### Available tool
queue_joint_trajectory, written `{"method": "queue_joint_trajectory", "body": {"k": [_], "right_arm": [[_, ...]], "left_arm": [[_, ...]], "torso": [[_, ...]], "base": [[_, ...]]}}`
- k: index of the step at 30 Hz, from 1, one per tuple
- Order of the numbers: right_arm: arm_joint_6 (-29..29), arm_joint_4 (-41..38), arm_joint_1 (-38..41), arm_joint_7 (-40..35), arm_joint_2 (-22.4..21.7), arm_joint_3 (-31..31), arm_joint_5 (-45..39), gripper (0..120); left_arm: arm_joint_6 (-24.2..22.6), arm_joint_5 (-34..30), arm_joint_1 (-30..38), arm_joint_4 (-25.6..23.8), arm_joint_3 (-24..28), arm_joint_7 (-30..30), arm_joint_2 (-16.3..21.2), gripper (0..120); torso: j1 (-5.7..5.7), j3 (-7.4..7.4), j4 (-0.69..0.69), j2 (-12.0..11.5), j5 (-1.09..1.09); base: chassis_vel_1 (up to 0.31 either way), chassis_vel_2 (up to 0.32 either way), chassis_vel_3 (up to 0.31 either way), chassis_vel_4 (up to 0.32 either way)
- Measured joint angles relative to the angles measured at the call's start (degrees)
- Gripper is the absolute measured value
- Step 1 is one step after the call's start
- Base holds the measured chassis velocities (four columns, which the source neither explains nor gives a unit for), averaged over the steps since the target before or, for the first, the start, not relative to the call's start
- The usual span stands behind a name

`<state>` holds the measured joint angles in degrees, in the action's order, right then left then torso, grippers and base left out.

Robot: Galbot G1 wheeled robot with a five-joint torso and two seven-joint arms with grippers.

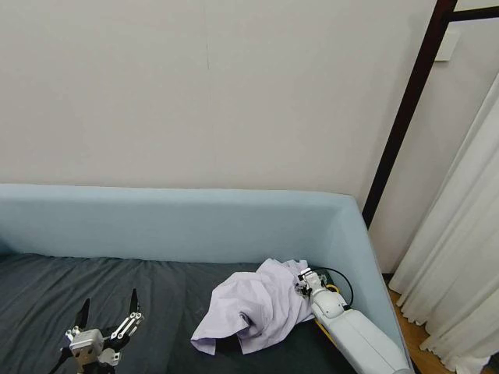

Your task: Pick up the clothes from the sofa and hang them on the clothes hanger.

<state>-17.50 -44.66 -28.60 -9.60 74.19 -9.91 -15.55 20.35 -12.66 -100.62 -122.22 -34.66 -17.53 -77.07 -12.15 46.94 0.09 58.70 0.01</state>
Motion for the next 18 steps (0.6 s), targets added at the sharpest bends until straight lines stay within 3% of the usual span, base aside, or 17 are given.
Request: {"method": "queue_joint_trajectory", "body": {"k": [3,5,8,16,18], "right_arm": [[0.7,-0.76,-0.22,-0.17,-0.36,-0.25,0.16,52],[0.78,-0.92,-0.26,-0.19,-0.39,-0.28,0.16,50],[1.19,-1.64,-0.49,-0.23,-0.49,-0.56,0.15,33],[1.07,-1.42,-0.48,-0.57,-0.55,-0.69,1.51,11],[0.31,-1.44,-0.43,-1.34,-0.83,-0.71,1.83,0]], "left_arm": [[0.01,0.02,0.06,0.0,0.05,-0.02,-0.07,100],[0.02,0.03,0.06,0.01,0.07,-0.02,-0.08,100],[0.25,0.1,0.04,0.02,0.12,-0.09,-0.23,100],[0.5,0.16,-0.08,0.18,0.09,-0.36,-0.2,100],[0.53,0.17,-0.05,0.33,0.11,-0.4,-0.12,100]], "torso": [[0.0,0.0,0.0,0.0,0.0],[0.0,0.0,0.0,0.0,0.0],[0.0,0.0,0.0,0.0,0.0],[0.0,0.0,0.0,0.0,0.0],[0.0,0.0,0.0,0.0,-0.01]], "base": [[0.0,0.0,0.0,0.0],[0.0,0.0,0.0,0.0],[0.0,0.0,0.0,0.0],[0.0,0.0,0.0,0.0],[0.0,0.0,0.0,0.0]]}}
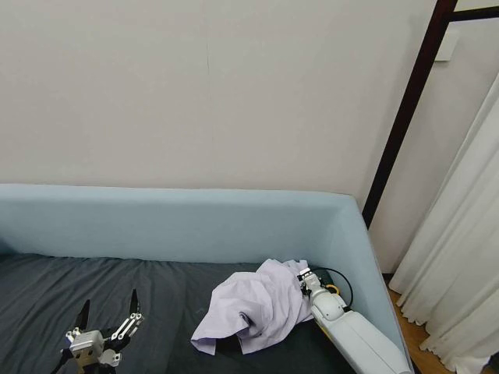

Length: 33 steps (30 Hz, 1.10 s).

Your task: Pick up the clothes from the sofa and hang them on the clothes hanger.

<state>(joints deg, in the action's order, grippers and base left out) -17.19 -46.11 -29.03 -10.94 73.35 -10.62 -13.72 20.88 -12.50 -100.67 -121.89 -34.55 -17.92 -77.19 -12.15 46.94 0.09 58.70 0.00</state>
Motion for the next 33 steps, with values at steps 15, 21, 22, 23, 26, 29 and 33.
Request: {"method": "queue_joint_trajectory", "body": {"k": [15,21,22,23,26,29,33], "right_arm": [[1.16,-23.75,-0.8,-2.81,-8.54,-0.29,-13.25,0],[1.16,-38.28,0.42,-2.94,-13.84,0.95,-23.92,0],[1.29,-40.45,1.04,-2.81,-14.81,1.23,-25.89,0],[1.74,-43.26,2.37,-2.29,-16.18,1.5,-29.05,0],[4.0,-47.48,8.0,-0.88,-18.83,1.91,-37.49,0],[5.59,-48.62,13.11,-0.88,-19.64,1.95,-42.5,0],[7.11,-49.1,19.75,-1.11,-19.96,1.73,-47.56,0]], "left_arm": [[0.08,-0.39,1.0,0.35,0.4,-0.33,0.75,100],[0.15,-0.81,1.35,0.21,0.52,-0.4,0.98,100],[0.17,-0.9,1.42,0.21,0.53,-0.42,1.02,100],[0.19,-1.07,1.51,0.22,0.54,-0.44,1.12,100],[0.21,-1.32,1.81,0.36,0.67,-0.45,1.28,100],[0.21,-1.44,2.02,0.47,0.81,-0.45,1.29,100],[0.21,-1.56,2.14,0.58,0.95,-0.44,1.3,100]], "torso": [[0.0,0.0,-0.01,0.0,0.0],[0.0,-0.01,0.0,0.0,0.0],[0.0,0.0,0.0,0.0,0.0],[0.0,0.0,0.02,0.0,0.0],[0.0,0.0,0.01,0.0,0.0],[0.0,0.0,-0.01,0.0,0.01],[0.0,0.0,0.0,0.0,0.01]], "base": [[0.0,0.0,0.0,0.0],[0.0,0.0,0.0,0.0],[0.0,0.0,0.0,0.0],[0.0,0.0,0.0,0.0],[0.0,0.0,0.0,0.0],[0.0,0.0,0.0,0.0],[0.0,0.0,0.0,0.0]]}}
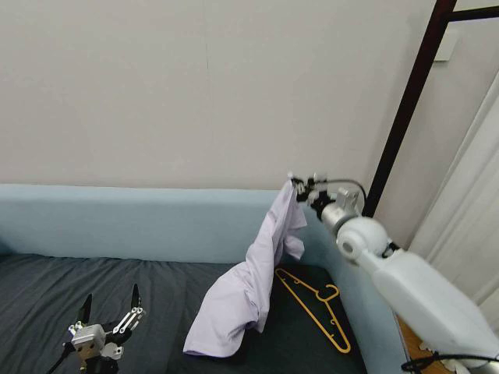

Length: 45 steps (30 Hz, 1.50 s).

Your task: Pick up the clothes from the sofa and hang them on the clothes hanger.

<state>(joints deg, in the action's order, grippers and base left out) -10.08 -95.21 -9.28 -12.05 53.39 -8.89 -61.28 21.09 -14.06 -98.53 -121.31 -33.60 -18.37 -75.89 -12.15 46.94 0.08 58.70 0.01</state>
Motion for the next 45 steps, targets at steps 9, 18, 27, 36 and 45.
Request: {"method": "queue_joint_trajectory", "body": {"k": [9,18,27,36,45], "right_arm": [[3.44,0.45,15.0,2.91,0.56,-2.4,-5.46,0],[4.85,-9.28,5.36,3.72,-8.14,-4.94,-2.82,0],[6.13,-16.21,-32.0,12.96,-18.75,-2.54,12.81,0],[4.09,-11.0,-49.45,22.11,-18.95,1.49,25.63,0],[-3.09,-8.2,-55.85,30.25,-18.53,4.82,34.13,0]], "left_arm": [[0.19,-0.85,0.34,0.44,-0.27,0.02,0.27,100],[0.7,-1.0,1.26,1.56,0.18,0.05,0.06,100],[0.6,-1.07,2.57,2.18,0.71,0.23,0.04,100],[0.58,-1.23,2.69,2.56,0.56,0.27,0.37,100],[0.51,-1.44,3.18,3.09,0.58,0.24,0.63,100]], "torso": [[0.0,0.0,0.0,0.0,0.01],[0.0,0.0,0.02,0.0,-0.05],[0.01,-0.01,0.02,0.01,0.01],[0.01,-0.01,-0.01,0.0,-0.01],[0.01,-0.01,0.01,0.0,0.0]], "base": [[0.0,0.0,0.0,0.0],[0.0,0.0,0.0,0.0],[0.0,0.0,0.0,0.0],[0.0,0.0,0.0,0.0],[0.0,0.0,0.0,0.0]]}}
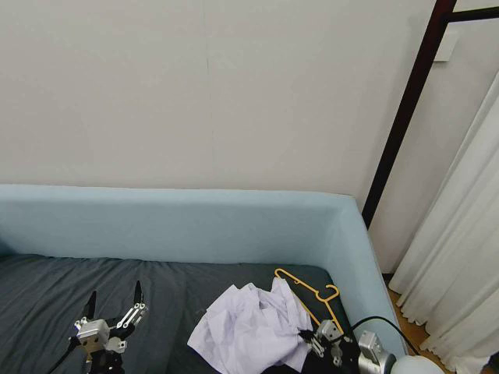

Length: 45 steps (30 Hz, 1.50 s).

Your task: Pick up the clothes from the sofa and hang them on the clothes hanger.

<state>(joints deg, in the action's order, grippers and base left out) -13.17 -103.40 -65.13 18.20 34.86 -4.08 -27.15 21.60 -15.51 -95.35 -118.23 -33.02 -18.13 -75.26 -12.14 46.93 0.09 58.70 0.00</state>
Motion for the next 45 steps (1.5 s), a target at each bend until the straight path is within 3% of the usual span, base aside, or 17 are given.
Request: {"method": "queue_joint_trajectory", "body": {"k": [7,18,24,31,33,35,39,40,42,45], "right_arm": [[-0.93,4.77,-0.47,5.13,0.92,3.27,8.45,0],[-0.07,4.55,-0.28,6.01,2.08,3.7,8.05,0],[0.67,2.8,-0.88,6.9,1.93,3.05,4.97,20],[11.34,4.65,1.03,29.2,2.29,3.56,-2.41,46],[12.61,4.47,2.17,31.07,2.59,3.4,-5.72,57],[12.78,4.16,2.65,30.85,2.72,3.06,-7.88,60],[13.57,3.46,4.65,25.97,3.15,1.32,-14.04,78],[13.57,3.46,4.65,25.97,3.15,1.32,-14.04,78],[13.25,3.02,5.38,14.62,3.71,-0.87,-14.57,86],[8.05,3.18,6.69,-4.95,5.39,-4.25,-13.77,98]], "left_arm": [[-1.93,0.09,1.6,2.48,-0.89,-0.23,0.62,100],[-2.39,-0.93,2.21,5.01,-1.67,-0.47,2.01,100],[-2.39,0.1,2.6,7.09,-2.62,-0.8,2.16,100],[-2.28,0.18,2.86,9.23,-2.79,-1.5,2.29,100],[-2.27,0.17,3.08,9.39,-2.68,-1.5,2.36,100],[-2.26,0.16,3.18,9.41,-2.66,-1.49,2.4,100],[-2.26,0.13,3.48,9.47,-2.66,-1.48,2.58,100],[-2.26,0.13,3.48,9.47,-2.66,-1.48,2.58,100],[-2.26,0.12,3.56,9.47,-2.57,-1.47,2.57,100],[-2.25,0.14,3.5,9.35,-2.41,-1.44,2.44,100]], "torso": [[0.0,0.01,0.0,0.0,0.0],[-0.01,0.01,0.0,0.0,0.01],[-0.01,0.01,0.0,0.0,0.01],[-0.01,0.01,0.0,0.0,0.0],[-0.01,0.01,0.0,0.0,0.01],[-0.01,0.01,0.0,0.0,0.01],[-0.01,0.01,0.0,0.0,0.01],[-0.01,0.01,0.0,0.0,0.01],[-0.01,0.01,0.0,0.0,0.01],[-0.01,0.01,0.0,0.0,0.0]], "base": [[0.0,0.0,0.0,0.0],[0.0,0.0,0.0,0.0],[0.0,0.0,0.0,0.0],[0.0,0.0,0.0,0.0],[0.0,0.0,0.0,0.0],[0.0,0.0,0.0,0.0],[0.0,0.0,0.0,0.0],[0.0,0.0,0.0,0.0],[0.0,0.0,0.0,0.0],[0.0,0.0,0.0,0.0]]}}
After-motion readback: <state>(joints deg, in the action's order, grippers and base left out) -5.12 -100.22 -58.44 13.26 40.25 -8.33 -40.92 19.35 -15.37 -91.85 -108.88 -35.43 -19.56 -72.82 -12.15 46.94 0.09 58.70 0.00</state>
